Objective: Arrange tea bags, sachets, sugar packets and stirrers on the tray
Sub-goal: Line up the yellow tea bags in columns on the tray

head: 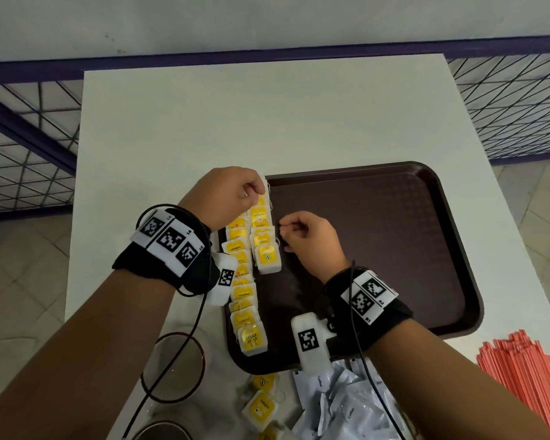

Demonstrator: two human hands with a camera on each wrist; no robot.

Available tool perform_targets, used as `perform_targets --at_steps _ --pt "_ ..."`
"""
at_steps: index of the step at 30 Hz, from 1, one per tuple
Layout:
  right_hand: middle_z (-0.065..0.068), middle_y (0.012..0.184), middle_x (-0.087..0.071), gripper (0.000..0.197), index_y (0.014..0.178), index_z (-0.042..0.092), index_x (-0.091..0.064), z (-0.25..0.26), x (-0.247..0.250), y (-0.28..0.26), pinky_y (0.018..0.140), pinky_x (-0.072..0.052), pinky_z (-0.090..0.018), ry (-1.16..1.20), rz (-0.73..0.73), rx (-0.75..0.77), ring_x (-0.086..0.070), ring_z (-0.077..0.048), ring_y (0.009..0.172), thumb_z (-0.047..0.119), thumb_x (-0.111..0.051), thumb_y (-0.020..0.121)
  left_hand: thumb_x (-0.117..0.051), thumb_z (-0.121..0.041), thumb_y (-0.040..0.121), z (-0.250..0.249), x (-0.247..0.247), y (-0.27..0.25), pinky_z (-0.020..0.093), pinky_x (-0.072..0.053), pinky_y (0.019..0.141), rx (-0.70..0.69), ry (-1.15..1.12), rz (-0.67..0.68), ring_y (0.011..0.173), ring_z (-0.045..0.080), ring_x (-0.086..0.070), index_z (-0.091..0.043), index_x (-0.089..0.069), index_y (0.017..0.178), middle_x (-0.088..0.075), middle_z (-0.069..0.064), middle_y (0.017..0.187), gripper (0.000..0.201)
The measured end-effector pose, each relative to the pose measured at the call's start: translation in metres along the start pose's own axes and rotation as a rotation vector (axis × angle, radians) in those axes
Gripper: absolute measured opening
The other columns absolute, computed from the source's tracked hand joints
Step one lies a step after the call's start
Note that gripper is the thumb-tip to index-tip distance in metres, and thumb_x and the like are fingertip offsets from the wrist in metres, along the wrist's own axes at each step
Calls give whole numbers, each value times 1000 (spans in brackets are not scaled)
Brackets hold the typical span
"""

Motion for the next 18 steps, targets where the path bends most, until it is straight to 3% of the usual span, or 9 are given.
perform_targets --at_steps 5,10,14,18 --pt "-5 100 -69 21 102 10 -68 11 -10 -13 86 -53 -25 -81 32 86 -65 -13 89 2 -58 86 -62 -8 83 -2 -12 -2 29 -47 80 -27 54 0 84 12 -56 -18 -68 95 -64 -5 92 18" --pt "-4 89 -67 15 95 11 -66 3 -1 -18 79 -56 -30 -63 -47 41 -63 -17 80 4 -58 85 -60 -6 83 -2 -13 -6 30 -49 80 -16 24 13 84 14 -60 -17 -68 96 -65 -4 92 19" --pt "-3 86 -64 13 94 9 -67 0 -8 -30 74 -51 -18 -101 29 47 -58 -10 74 5 -64 82 -58 -7 83 -1 -16 -10 33 -51 80 13 -2 16 82 16 -62 -20 -68 94 -66 -4 92 19" --pt "-4 88 -67 14 92 10 -67 1 4 -35 73 -49 -15 -109 -47 74 -61 -13 78 2 -60 83 -59 -11 85 -10 -11 -24 24 -48 75 31 -85 -28 80 14 -62 -23 -67 92 -66 -6 90 17"
Point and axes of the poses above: each hand's wrist, its own y-axis towards the middle knuckle, its own x-axis out of the back of the hand, z = x × y, the point moved 7 cm from there along y, towards the middle knuckle
